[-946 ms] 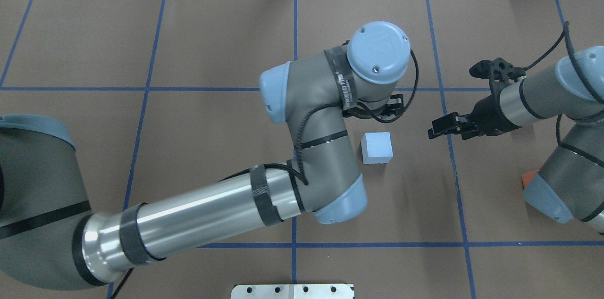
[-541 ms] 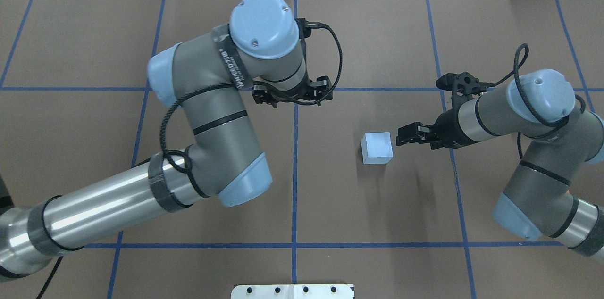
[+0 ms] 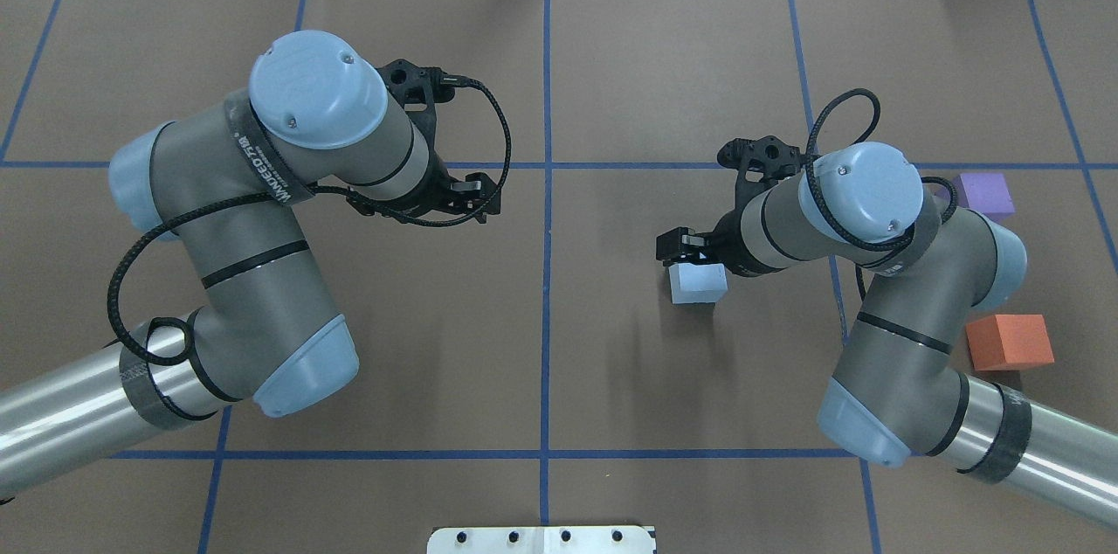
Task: Place blue block between orange and purple blocks
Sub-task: 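Set the light blue cube down, open the left gripper while the right gripper reaches it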
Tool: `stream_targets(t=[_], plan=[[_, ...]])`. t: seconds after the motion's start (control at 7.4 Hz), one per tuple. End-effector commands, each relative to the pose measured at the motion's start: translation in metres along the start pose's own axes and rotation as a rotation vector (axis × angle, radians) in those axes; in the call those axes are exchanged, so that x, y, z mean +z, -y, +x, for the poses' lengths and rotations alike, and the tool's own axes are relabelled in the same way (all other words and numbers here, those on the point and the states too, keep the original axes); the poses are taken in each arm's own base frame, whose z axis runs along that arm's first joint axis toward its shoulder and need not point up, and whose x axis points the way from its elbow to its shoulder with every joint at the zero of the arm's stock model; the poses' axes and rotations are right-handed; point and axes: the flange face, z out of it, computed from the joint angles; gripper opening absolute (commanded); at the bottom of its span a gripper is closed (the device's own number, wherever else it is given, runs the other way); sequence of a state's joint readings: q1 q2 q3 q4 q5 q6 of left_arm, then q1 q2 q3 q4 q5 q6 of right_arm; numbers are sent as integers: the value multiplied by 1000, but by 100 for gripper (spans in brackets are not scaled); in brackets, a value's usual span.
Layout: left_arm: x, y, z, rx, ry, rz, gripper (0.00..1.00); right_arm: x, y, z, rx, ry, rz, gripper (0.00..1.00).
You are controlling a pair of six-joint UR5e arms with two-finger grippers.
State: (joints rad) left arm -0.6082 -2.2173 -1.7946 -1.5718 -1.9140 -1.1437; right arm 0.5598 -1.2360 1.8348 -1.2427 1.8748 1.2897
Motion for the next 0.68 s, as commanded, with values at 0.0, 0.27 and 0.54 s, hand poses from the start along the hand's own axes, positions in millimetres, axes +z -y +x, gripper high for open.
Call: stream_targets(t=[0.0, 0.27, 0.54], plan=[[1, -1, -4, -1, 3, -1, 100, 18, -4, 2, -17, -43, 14, 92], [1, -1, -4, -2, 3, 0, 100, 26, -3, 6, -74, -63, 14, 92], [1, -1, -4, -2, 3, 0, 100, 32, -5, 6, -86, -71, 6, 92]])
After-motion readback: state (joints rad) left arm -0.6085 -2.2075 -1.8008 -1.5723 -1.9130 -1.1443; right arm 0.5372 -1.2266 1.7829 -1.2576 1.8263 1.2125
